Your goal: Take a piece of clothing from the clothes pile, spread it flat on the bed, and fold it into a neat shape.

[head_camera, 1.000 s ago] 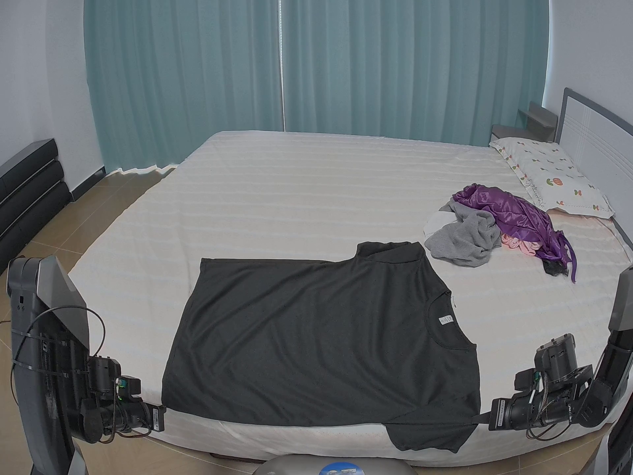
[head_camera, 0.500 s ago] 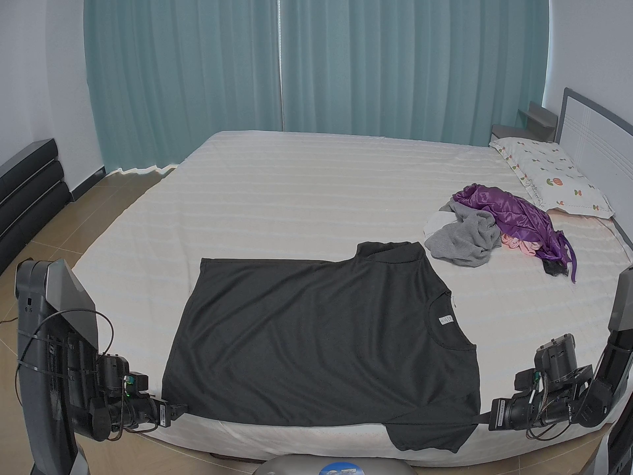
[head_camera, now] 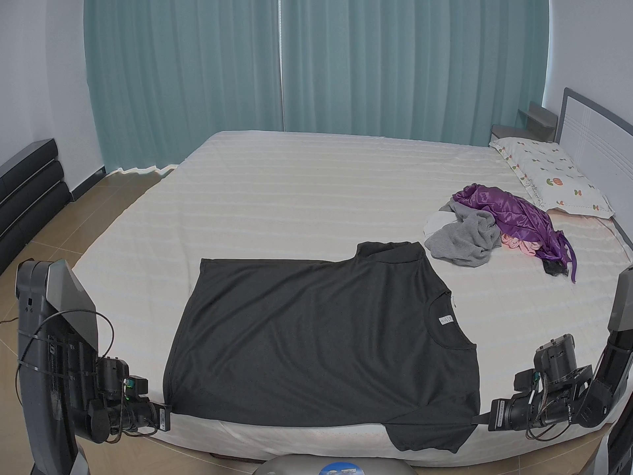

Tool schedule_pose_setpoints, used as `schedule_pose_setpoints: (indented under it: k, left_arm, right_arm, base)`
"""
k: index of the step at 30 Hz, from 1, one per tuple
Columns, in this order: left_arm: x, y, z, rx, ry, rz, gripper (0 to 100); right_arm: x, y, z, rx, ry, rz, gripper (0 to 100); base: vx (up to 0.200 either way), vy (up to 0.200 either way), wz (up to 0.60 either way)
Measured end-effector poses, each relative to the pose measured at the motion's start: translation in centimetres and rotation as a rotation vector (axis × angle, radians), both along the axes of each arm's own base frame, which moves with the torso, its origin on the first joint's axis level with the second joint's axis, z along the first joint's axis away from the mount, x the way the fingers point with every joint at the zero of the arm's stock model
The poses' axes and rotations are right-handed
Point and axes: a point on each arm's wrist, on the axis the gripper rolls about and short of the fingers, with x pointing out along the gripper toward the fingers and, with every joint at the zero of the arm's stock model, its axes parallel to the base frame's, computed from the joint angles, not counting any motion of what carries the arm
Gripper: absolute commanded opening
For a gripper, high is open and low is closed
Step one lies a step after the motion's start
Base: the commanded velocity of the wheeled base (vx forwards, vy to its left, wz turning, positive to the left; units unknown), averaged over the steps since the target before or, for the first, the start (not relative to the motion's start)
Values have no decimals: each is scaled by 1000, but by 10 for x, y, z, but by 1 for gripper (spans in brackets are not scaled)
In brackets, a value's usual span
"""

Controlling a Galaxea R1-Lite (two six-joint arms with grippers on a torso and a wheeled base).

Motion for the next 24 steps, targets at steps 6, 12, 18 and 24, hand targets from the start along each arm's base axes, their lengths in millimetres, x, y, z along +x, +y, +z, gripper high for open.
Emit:
schedule_pose_setpoints:
  k: [6,12,18,24]
  left_arm:
    - [-6,1,8,1,2,5,0]
    - [-6,5,18,3,-34,26,0]
    - [-4,10,27,-7,-74,61,0]
    - [-6,12,35,-12,-72,78,0]
  right_arm:
    - [-1,0,0,-3,7,2,0]
    - [-6,-1,0,-21,44,7,0]
    - [-14,-3,4,-55,61,58,0]
    - [-19,-5,9,-72,53,85,0]
  base:
    - [0,0,0]
    - [0,0,0]
    - [0,0,0]
    - [0,0,0]
